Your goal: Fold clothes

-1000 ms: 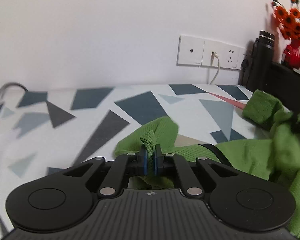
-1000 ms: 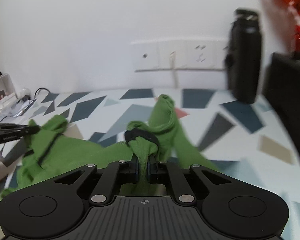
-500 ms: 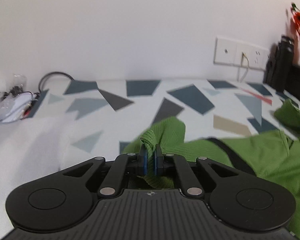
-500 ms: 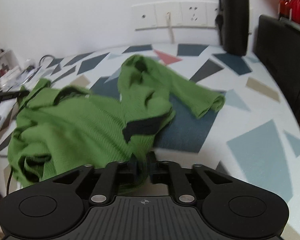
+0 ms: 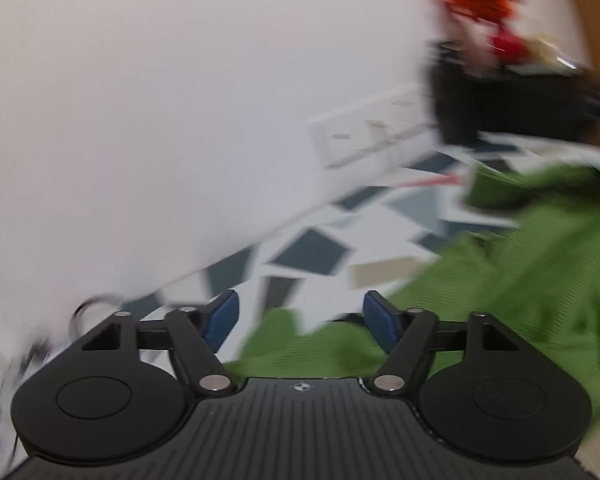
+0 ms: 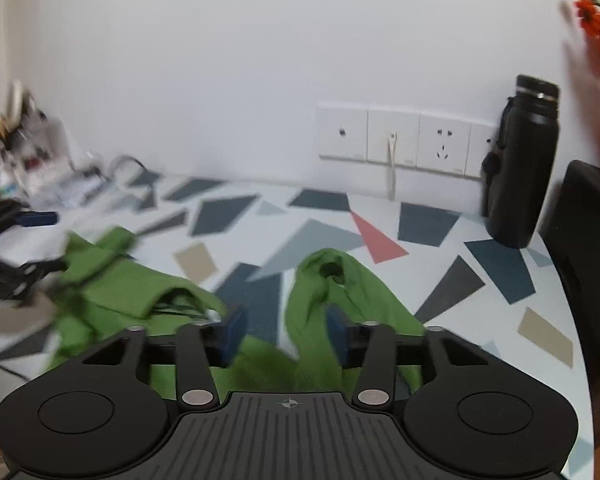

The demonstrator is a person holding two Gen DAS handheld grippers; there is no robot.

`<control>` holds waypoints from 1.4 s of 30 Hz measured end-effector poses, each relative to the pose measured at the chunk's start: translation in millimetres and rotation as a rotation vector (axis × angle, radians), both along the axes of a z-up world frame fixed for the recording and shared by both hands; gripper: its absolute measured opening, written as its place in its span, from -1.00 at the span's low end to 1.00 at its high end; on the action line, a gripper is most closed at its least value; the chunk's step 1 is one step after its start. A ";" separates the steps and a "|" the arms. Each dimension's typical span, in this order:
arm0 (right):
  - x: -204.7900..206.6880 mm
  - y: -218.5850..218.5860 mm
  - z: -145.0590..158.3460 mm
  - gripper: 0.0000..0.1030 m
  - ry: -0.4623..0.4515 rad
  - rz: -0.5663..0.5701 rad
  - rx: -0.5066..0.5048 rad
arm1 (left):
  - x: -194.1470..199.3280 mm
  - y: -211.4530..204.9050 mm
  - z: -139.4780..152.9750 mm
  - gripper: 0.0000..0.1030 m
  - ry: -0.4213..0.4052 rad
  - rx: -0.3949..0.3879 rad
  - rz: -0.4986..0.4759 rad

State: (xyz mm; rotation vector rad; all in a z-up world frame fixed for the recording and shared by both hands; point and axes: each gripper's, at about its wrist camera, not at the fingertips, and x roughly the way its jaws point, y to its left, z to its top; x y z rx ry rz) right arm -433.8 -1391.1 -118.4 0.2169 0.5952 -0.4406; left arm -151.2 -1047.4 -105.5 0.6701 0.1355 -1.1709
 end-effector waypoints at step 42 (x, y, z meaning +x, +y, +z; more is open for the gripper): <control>64.5 8.6 -51.2 -0.29 0.211 0.158 0.077 | 4.8 -24.5 4.4 -0.17 -0.014 -0.086 -0.006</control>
